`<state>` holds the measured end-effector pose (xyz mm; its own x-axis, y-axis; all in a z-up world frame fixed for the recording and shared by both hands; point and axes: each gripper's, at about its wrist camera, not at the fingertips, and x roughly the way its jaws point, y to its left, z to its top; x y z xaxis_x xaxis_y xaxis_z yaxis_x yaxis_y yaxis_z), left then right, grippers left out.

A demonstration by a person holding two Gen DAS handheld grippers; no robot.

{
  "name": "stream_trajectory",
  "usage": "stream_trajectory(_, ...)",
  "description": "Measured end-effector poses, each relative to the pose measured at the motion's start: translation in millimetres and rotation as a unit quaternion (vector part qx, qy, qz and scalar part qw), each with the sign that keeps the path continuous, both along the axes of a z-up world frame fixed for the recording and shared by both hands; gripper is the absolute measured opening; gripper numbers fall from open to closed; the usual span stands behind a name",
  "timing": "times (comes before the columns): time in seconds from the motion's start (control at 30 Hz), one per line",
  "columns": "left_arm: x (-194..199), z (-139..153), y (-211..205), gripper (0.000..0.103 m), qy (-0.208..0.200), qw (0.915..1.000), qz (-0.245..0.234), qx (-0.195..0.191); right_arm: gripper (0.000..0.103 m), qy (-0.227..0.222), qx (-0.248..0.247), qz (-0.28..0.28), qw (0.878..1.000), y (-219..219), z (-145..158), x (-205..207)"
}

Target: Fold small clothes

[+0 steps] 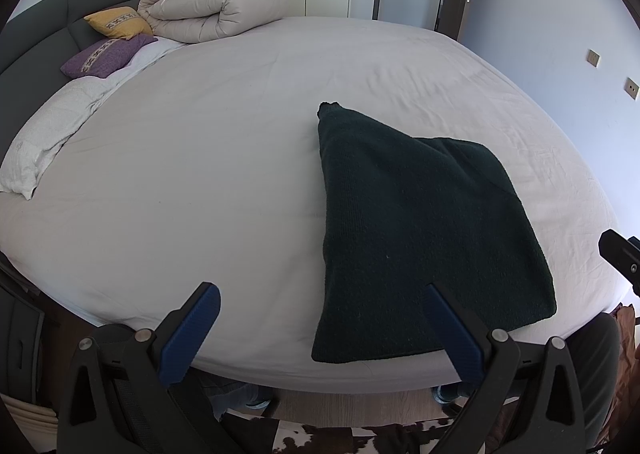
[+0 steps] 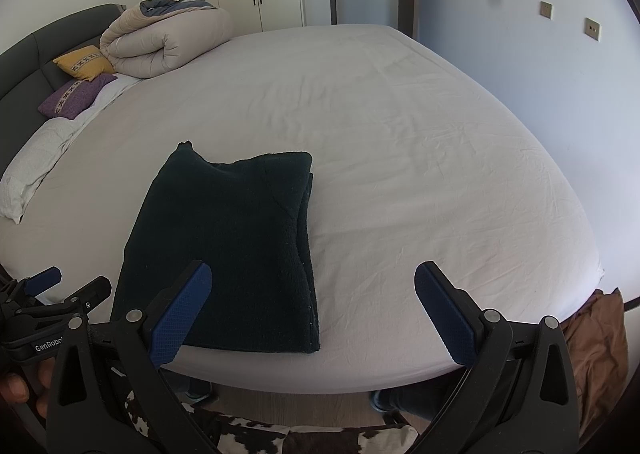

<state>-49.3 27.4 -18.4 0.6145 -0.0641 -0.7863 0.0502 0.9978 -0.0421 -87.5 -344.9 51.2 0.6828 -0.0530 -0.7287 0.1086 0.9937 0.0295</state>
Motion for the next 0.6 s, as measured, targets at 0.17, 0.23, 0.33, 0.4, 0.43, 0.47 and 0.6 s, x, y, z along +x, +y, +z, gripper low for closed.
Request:
stream_trajectory(0.17,-0.2,-0.5,0.0,0.103,0.0,1.0,-0.001,0.0,0.103,0.0,0.0,0.0,1.0,0.1,-0.1,-0.1)
stream_trajectory(0.23,0.0,-0.4,0.0,0.103,0.0,1.0,-0.001,0.0,0.103,0.0,0.0,0.0,1.0,0.1,-0.1,-0.1)
stream_trajectory(0.33,-0.3,-0.9,-0.2,0.103,0.001,1.0,-0.001,0.0,0.103,0.0,0.0,0.0,1.0,0.3,-0.2,-0.2)
stream_trajectory(0.4,-0.2,-0.9,-0.3,0.103,0.001,1.0,-0.001,0.0,0.103,0.0,0.0,0.0,1.0,0.9,-0.5,-0.2)
stream_trajectory(0.43,-0.3,-1.1,-0.2,0.103,0.001,1.0,-0.001,0.0,0.103,0.0,0.0,0.0,1.0,0.9,-0.5,-0.3)
stream_trajectory(0.47,-0.4,-1.1,-0.3,0.103,0.001,1.0,-0.001,-0.001,0.103,0.0,0.0,0.0,1.0,1.0,-0.5,-0.3)
stream_trajectory(0.6,0.5,-1.8,-0.1,0.103,0.002,1.0,-0.002,0.0,0.103,0.001,0.0,0.0,1.0,1.5,-0.6,-0.4)
